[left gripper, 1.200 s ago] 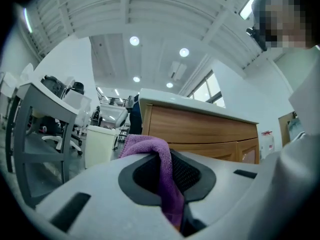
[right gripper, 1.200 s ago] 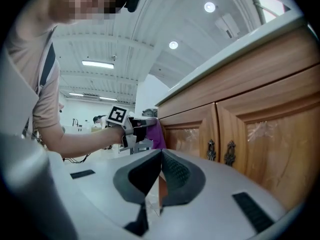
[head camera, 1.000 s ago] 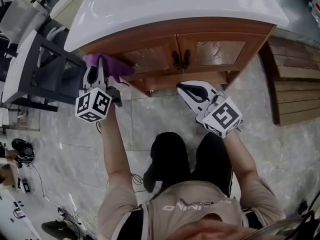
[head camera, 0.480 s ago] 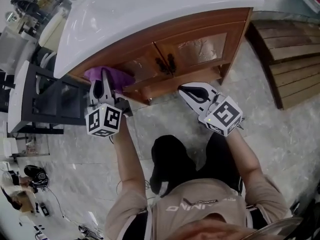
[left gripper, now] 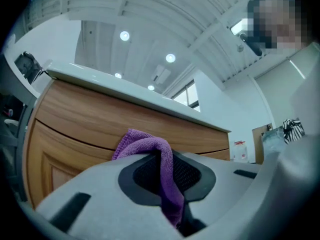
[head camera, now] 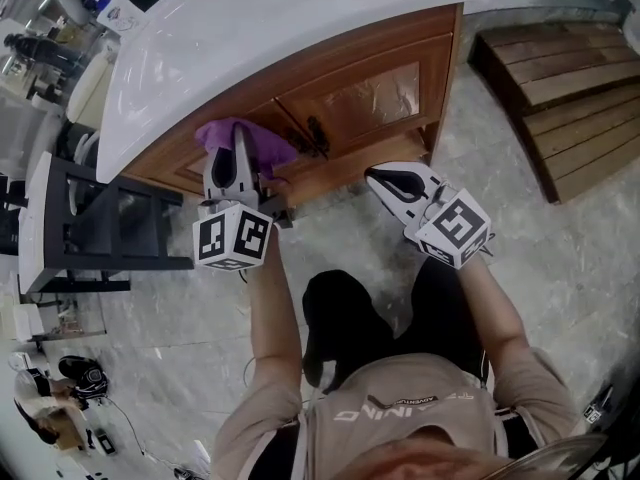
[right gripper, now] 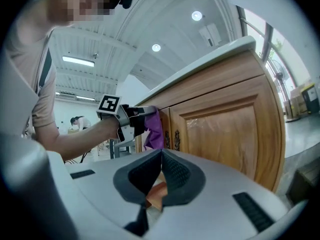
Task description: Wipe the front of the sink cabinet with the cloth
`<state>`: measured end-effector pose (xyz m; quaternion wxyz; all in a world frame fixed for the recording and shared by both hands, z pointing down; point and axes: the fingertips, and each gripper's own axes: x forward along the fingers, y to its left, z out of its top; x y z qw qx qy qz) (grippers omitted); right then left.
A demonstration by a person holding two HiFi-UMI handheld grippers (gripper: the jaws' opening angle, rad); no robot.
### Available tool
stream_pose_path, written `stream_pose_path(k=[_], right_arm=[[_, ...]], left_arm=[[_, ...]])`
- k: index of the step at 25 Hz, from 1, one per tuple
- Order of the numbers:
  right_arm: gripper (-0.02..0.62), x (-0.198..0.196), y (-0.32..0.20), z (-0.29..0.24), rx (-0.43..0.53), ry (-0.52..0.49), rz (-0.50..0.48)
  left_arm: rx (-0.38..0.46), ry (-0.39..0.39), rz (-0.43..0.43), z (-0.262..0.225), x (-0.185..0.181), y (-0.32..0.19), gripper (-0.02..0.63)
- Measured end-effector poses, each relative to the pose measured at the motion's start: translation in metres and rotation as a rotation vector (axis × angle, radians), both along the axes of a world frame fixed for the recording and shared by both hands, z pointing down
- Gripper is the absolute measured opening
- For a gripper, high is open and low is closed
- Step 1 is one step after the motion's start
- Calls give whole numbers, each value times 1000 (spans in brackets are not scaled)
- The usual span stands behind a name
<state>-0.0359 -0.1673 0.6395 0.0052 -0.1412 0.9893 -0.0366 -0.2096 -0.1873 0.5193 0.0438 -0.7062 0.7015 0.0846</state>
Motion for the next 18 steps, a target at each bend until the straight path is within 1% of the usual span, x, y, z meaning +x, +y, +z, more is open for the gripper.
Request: stream_pose_path(k=[7,12,15,18], right_arm=[[12,33,-16,-8,15,0,77],[12,61,-25,-7,-6,-15,143],[12,76,-29,-4,-14,-9,176],[12,88,-30,-3,-19,-4,206]], left_arm=[[-30,-29,140,4,63,-33,37],[-48,-40,234,7,104,-53,37],[-56,-61,289,9,131,-66,37],[-62,-61,350,8,158,-80,37]])
